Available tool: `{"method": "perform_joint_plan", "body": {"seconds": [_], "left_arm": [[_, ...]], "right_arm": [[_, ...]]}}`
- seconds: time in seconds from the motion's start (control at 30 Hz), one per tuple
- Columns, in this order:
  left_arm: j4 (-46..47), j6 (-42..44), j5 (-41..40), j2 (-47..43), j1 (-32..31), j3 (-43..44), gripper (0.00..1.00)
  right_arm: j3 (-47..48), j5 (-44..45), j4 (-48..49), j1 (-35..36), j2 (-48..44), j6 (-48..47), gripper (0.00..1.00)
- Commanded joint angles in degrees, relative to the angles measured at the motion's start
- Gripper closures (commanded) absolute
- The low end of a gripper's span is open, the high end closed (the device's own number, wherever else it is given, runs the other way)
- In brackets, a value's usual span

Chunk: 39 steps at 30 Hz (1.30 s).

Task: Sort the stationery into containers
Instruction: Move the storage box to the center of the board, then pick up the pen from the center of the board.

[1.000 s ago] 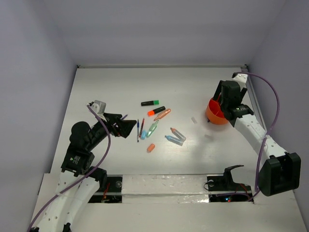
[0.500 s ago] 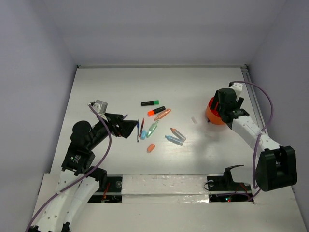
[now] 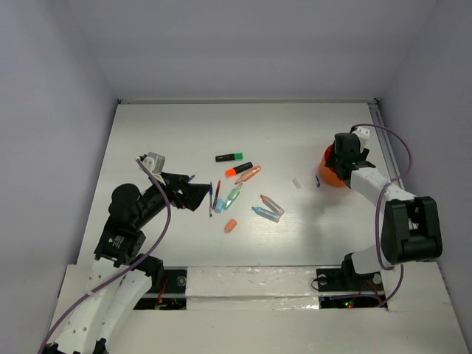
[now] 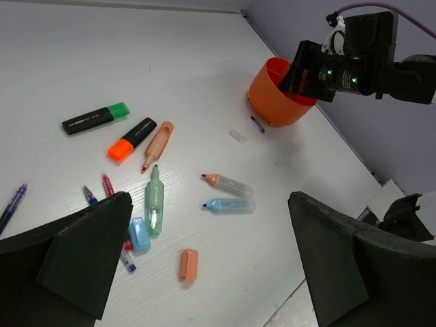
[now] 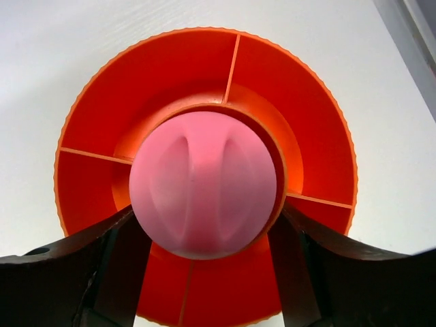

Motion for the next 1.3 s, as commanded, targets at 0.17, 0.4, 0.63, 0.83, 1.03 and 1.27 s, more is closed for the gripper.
{"method": "perform_joint_plan", "body": {"seconds": [0.17, 0.4, 0.63, 0.83, 1.03, 1.27], "left_arm": [[2.55, -0.08, 0.65, 0.75, -0.27, -0.2, 0.01], [2.47, 0.01, 0.47, 0.84, -0.27, -0.11, 0.01], [2.47, 0.01, 0.47, 0.58, -0.27, -0.11, 0.01], [2.55, -0.08, 0.73, 0.58, -0.27, -0.11, 0.01], [2.64, -0.17, 0.73, 0.49, 0.79, -0.11, 0.01], [2.38, -0.17, 0.21, 0.67, 1.32, -0.02, 0.01]], "right_arm": [[5.38, 1.68, 13.21, -2.17, 6.86, -3.38, 0.28], [10.48, -2.44, 11.47, -2.17, 9.33, -2.86, 0.17], [8.56, -2.28, 6.45, -2.17, 1.78, -1.1, 0.0], [7.41, -6.48, 5.48, -2.17, -10.61, -3.47, 0.0], [6.35, -28.65, 10.31, 5.02, -14.94, -7.95, 0.2], [18.82, -40.77, 8.3, 18.12, 3.83, -15.86, 0.72]]}}
